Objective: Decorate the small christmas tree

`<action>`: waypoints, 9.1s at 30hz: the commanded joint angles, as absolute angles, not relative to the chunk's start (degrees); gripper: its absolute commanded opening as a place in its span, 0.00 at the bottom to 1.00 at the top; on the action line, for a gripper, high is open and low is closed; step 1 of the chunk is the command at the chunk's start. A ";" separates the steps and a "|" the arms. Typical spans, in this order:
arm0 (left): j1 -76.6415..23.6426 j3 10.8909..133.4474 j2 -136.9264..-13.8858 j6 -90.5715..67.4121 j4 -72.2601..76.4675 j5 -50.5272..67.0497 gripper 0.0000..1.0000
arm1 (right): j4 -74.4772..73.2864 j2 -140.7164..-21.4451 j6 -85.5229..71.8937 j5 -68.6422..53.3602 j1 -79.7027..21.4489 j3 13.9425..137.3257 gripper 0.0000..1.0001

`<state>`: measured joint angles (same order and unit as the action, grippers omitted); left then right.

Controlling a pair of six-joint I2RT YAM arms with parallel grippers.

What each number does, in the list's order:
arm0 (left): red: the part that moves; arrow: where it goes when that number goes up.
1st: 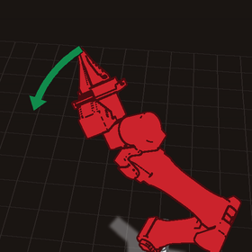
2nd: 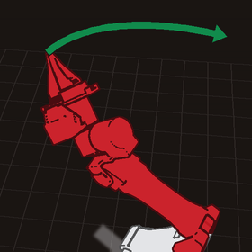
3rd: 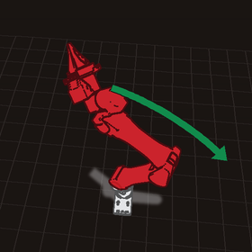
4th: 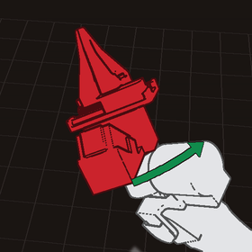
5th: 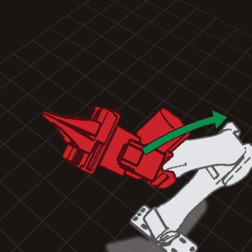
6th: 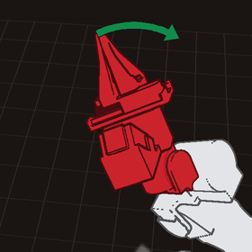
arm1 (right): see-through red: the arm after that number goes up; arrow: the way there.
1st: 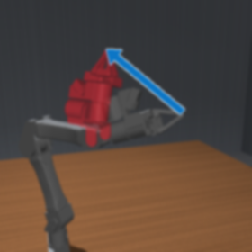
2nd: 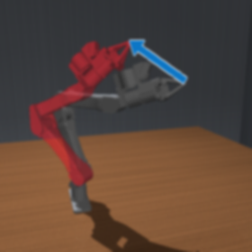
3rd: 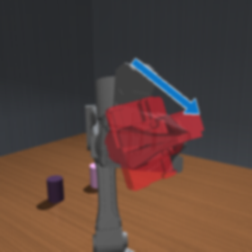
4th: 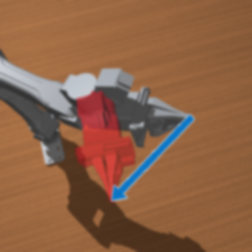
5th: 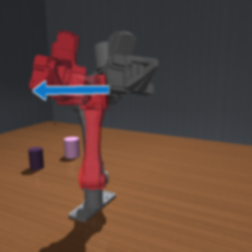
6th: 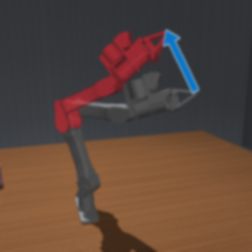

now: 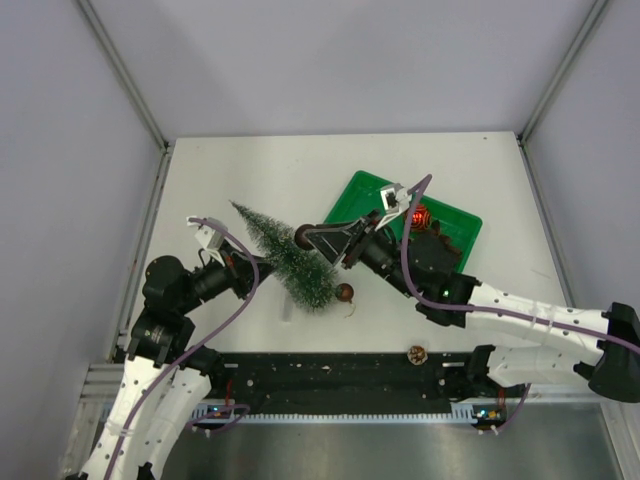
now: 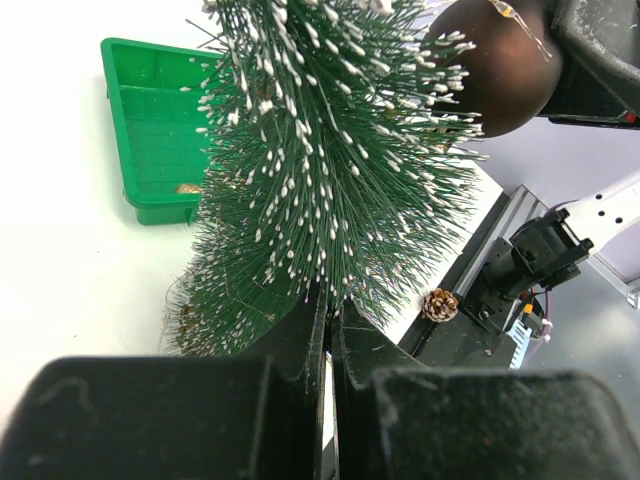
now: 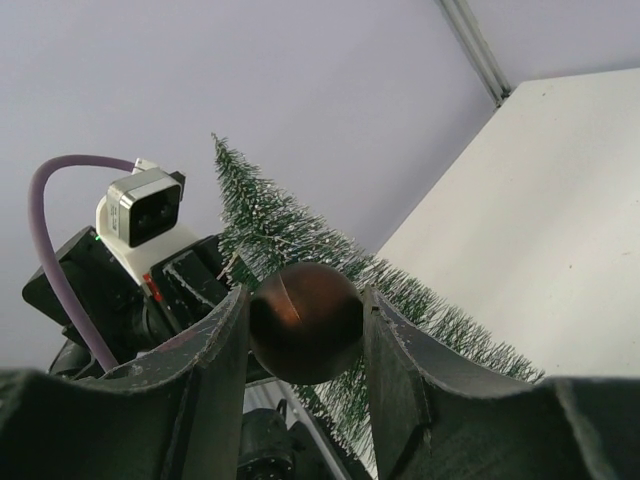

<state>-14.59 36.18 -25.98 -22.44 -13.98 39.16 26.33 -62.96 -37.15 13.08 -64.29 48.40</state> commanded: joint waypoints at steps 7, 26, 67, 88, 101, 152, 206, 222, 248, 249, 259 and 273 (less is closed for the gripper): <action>-14.24 36.03 -25.58 -23.11 -9.85 38.94 0.00 | 30.15 -63.28 -36.91 12.48 -65.65 51.50 0.18; -14.33 36.04 -25.93 -24.43 -8.70 38.67 0.00 | 33.31 -69.43 -34.98 17.30 -68.29 54.32 0.14; -14.24 35.77 -24.70 -25.58 -9.14 38.85 0.00 | 30.32 -67.32 -29.53 34.90 -74.44 48.60 0.47; -14.24 35.77 -24.96 -25.75 -9.05 38.85 0.00 | 28.13 -62.76 -30.59 32.07 -74.27 48.69 0.64; -14.24 35.86 -25.31 -24.79 -9.40 38.41 0.00 | -21.06 -60.64 -47.71 40.44 -53.56 54.94 0.60; -13.62 36.12 -27.86 -22.76 -11.51 37.62 0.00 | -11.42 -82.71 -41.93 22.15 -27.51 54.49 0.22; -13.36 35.77 -28.48 -24.08 -11.78 37.71 0.00 | -7.12 -81.50 -37.71 19.53 -35.50 58.27 0.23; -13.45 33.31 -27.16 -28.39 -11.51 34.90 0.00 | -0.53 -58.27 -42.19 -12.39 -44.81 59.49 0.24; -13.45 32.52 -23.20 -29.88 -12.22 29.53 0.00 | 1.14 -72.86 -39.20 -18.63 -56.34 72.33 0.24; -13.45 32.52 -23.03 -29.97 -12.13 29.53 0.00 | 1.40 -73.21 -39.03 -18.55 -56.34 72.25 0.24; -13.45 32.52 -22.85 -28.92 -9.84 31.73 0.00 | 1.40 -75.50 -39.11 -17.93 -56.34 72.51 0.23; -13.45 34.80 -22.59 -26.46 -9.58 33.92 0.00 | -3.95 -74.18 -35.95 -11.78 -56.34 71.28 0.21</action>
<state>-13.52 32.77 -23.33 -28.18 -11.99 31.70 -2.87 -75.50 -37.91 -14.35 -55.72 69.45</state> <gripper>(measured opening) 0.053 0.366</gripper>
